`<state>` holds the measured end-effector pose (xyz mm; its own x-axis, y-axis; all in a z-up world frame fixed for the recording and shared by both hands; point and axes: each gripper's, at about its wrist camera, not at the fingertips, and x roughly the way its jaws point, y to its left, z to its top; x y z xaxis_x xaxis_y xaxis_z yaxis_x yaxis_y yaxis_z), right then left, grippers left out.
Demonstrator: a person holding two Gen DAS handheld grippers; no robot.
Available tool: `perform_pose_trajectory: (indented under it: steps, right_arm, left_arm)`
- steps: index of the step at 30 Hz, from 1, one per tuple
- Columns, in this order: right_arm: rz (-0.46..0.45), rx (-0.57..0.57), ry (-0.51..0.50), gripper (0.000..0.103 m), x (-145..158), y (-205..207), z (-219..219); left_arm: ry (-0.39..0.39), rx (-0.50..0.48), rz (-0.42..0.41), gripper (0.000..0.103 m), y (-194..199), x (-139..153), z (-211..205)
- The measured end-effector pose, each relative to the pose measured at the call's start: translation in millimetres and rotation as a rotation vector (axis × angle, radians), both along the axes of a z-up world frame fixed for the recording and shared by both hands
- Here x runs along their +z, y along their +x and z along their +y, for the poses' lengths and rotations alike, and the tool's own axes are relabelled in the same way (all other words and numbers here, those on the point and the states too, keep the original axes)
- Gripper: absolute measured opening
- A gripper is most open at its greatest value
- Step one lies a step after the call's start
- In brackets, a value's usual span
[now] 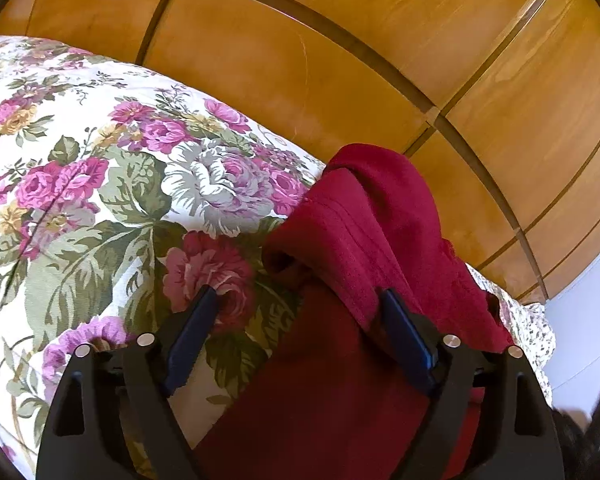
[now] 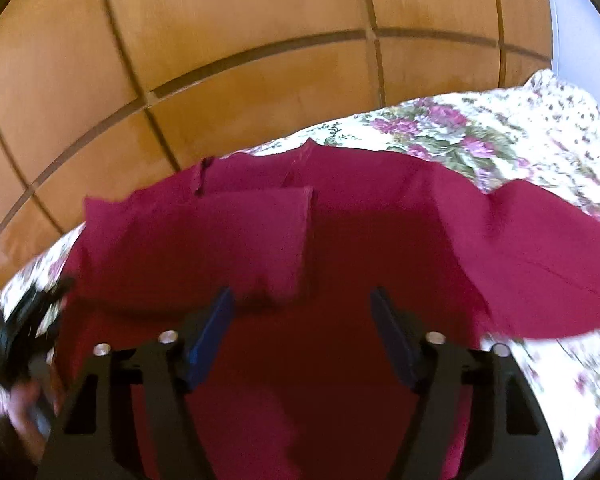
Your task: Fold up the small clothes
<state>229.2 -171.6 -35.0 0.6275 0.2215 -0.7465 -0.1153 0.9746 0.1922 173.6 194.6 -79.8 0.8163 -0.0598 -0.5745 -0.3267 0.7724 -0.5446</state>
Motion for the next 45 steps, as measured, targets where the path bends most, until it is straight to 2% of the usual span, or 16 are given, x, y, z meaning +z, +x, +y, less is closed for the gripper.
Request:
perform_pose_trajectory:
  steps: [3,4,5,7,11,13,15,24,27,31,32,34,35,38,42,45]
  right_arm:
    - [0.095,-0.056,0.059,0.047,-20,28,0]
    - [0.097,-0.060,0.069,0.036,-23,30,2]
    - [0.085,-0.036,0.074,0.015,-21,32,7]
    - [0.011,-0.004,0.010,0.006,-6,27,17]
    - [-0.094,-0.080,-0.023,0.005,14,18,8]
    - [-0.077,-0.125,-0.080,0.005,4,20,1]
    - [0.009,-0.102,-0.092,0.007,-22,28,-2]
    - [-0.025,-0.112,-0.093,0.013,-31,20,-3]
    - [-0.030,-0.114,-0.097,0.014,-33,20,-2]
    - [-0.035,-0.116,-0.115,0.014,-32,21,0]
    - [-0.035,-0.116,-0.112,0.014,-32,20,0]
    - [-0.035,-0.117,-0.107,0.014,-32,20,-1]
    - [-0.035,-0.117,-0.106,0.014,-32,20,-1]
    - [-0.042,-0.114,-0.105,0.015,-33,21,0]
    - [-0.042,-0.114,-0.115,0.015,-34,21,0]
    - [-0.041,-0.113,-0.098,0.015,-34,21,-2]
  left_arm:
    - [-0.003,-0.010,-0.007,0.089,1,-2,0]
    - [-0.002,-0.015,-0.008,0.091,2,-3,0]
    - [-0.002,-0.017,-0.009,0.091,3,-3,0]
    - [-0.006,-0.016,-0.013,0.091,3,-3,0]
    - [-0.004,-0.016,-0.010,0.091,5,-3,0]
    - [0.000,-0.019,-0.009,0.092,6,-4,-1]
    - [0.006,-0.022,-0.005,0.092,7,-3,-2]
    - [0.033,0.002,0.020,0.089,5,6,-5]
    - [0.108,-0.014,0.022,0.087,10,29,-18]
    - [0.328,-0.074,0.055,0.087,49,55,-47]
    - [0.395,-0.082,0.089,0.086,61,53,-51]
    - [0.568,-0.058,0.222,0.065,86,35,-50]
    - [0.623,-0.053,0.291,0.066,96,18,-41]
    - [0.445,-0.050,0.260,0.077,90,4,-5]
    - [0.480,-0.035,0.269,0.085,87,2,-6]
    - [0.440,-0.002,0.251,0.091,71,9,-1]
